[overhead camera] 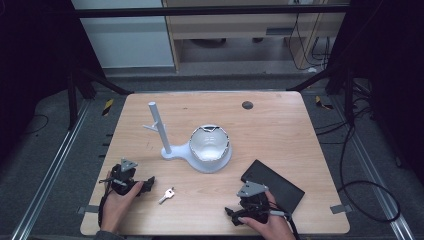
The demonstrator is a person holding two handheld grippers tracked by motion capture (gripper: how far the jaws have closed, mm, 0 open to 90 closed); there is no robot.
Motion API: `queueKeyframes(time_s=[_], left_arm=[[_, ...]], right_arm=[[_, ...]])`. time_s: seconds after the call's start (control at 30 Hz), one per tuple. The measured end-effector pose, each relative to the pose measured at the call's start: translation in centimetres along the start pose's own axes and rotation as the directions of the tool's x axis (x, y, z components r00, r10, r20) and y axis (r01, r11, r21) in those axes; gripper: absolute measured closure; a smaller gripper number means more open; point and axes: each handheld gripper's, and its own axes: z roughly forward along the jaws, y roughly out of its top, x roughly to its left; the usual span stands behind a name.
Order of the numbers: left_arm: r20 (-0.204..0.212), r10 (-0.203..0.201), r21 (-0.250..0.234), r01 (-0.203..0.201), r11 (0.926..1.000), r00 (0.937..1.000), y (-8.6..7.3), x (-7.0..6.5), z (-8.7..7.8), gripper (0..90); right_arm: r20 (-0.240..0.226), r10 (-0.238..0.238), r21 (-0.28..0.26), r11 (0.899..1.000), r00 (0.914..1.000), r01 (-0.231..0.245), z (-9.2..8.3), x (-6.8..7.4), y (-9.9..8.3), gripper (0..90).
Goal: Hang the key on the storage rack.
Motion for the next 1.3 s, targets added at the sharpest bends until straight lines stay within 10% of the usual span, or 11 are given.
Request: queueKeyframes(time_s=[0.27,0.7,1.1,1.2,1.3], left_arm=[[0.052,0.147,0.136,-0.153,0.9787,0.9877,1.8,-1.3,-1.8,8.8],[0.213,0.265,0.224,-0.311,0.9236,0.9403,5.1,-4.9,-5.5,17.5],[0.266,0.339,0.324,-0.416,0.8498,0.9021,5.3,-8.4,-4.7,25.7],[0.263,0.350,0.367,-0.429,0.8251,0.8988,5.1,-8.9,-3.7,33.8],[0.271,0.349,0.380,-0.433,0.8176,0.8970,5.0,-9.1,-3.2,37.7]], right_arm=[[0.000,-0.001,0.000,1.000,1.0000,0.001,0.0,0.0,0.0,4.1],[0.000,0.001,0.002,1.000,1.0000,-0.001,0.0,0.0,0.0,4.1],[-0.001,-0.001,0.002,1.000,1.0000,0.001,0.0,0.0,0.0,4.0],[0.000,0.000,0.001,1.000,1.0000,0.000,0.0,0.0,0.0,4.1],[0.000,0.000,0.002,1.000,1.0000,0.000,0.0,0.0,0.0,4.1]])
